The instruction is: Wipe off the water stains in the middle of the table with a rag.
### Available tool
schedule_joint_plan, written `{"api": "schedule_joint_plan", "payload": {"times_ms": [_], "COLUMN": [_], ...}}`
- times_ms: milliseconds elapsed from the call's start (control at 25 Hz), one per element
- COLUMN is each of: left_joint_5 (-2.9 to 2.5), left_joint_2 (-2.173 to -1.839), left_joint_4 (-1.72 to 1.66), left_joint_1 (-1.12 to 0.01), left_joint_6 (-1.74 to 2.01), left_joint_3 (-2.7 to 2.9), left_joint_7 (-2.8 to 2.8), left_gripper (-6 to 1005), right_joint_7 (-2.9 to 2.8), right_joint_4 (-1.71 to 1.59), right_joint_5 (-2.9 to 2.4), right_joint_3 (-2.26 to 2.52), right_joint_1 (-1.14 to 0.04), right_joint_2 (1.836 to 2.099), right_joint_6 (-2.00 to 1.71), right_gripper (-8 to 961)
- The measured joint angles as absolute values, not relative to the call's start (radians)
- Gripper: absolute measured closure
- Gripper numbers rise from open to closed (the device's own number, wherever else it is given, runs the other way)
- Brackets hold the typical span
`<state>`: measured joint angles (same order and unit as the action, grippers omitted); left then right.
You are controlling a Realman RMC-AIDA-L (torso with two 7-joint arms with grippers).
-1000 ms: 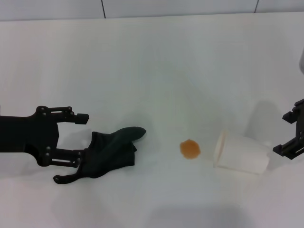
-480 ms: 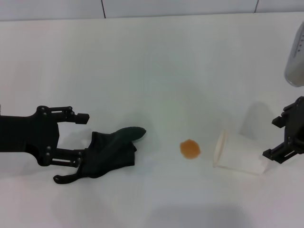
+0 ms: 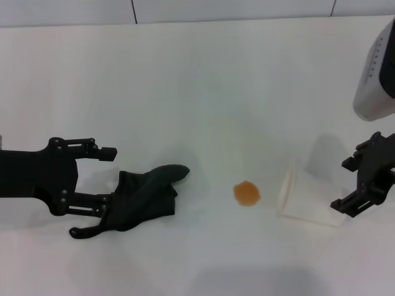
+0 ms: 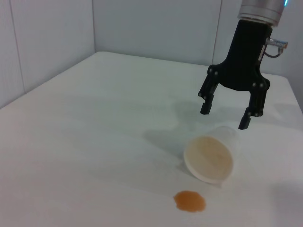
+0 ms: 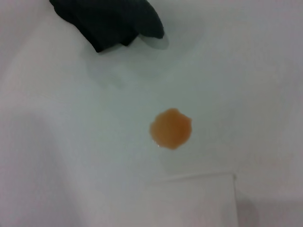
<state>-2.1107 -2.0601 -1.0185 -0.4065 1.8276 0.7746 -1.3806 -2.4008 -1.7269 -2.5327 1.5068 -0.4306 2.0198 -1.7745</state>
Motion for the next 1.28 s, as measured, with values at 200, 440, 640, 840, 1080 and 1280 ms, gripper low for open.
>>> {"api": "schedule_joint_plan", "payload": {"times_ms": [200,440,640,840,1080,1280], "left_joint_5": [-2.111,-2.111,-2.111,-2.111,-2.111,-2.111], "left_joint_2": [-2.06,-2.06,-2.06,-2.061,-2.062,-2.062], "left_joint_4": [-1.019,-1.019,-1.019,-1.019,-1.019,-1.017], "left_joint_1": [-0.407,-0.405,-0.4,-0.397,-0.396,-0.396], "left_joint_6": [1.827,1.825,1.825,1.826,1.827,1.827], "left_joint_3": [0.775,0.775,0.775,0.775,0.775,0.775], "left_joint_7": [-1.381,-1.38,-1.377,-1.371,-1.37,-1.368], "left_gripper": [169,169,169,169,170,170], "right_joint_7": [-2.413,-2.426,-2.43,-2.431,-2.431,-2.431], "right_joint_4": [-1.709,-1.708,-1.708,-1.701,-1.662,-1.637], "right_joint_5": [-2.523,-2.521,-2.513,-2.511,-2.511,-2.515], "right_joint_3": [1.531,1.561,1.582,1.595,1.598,1.611], "right_joint_1": [-0.43,-0.43,-0.424,-0.42,-0.424,-0.423], "right_joint_2": [2.02,2.021,2.022,2.022,2.022,2.02], "right_joint_6": [-1.749,-1.74,-1.718,-1.691,-1.674,-1.646], "right_gripper": [171,173,174,175,176,178]}}
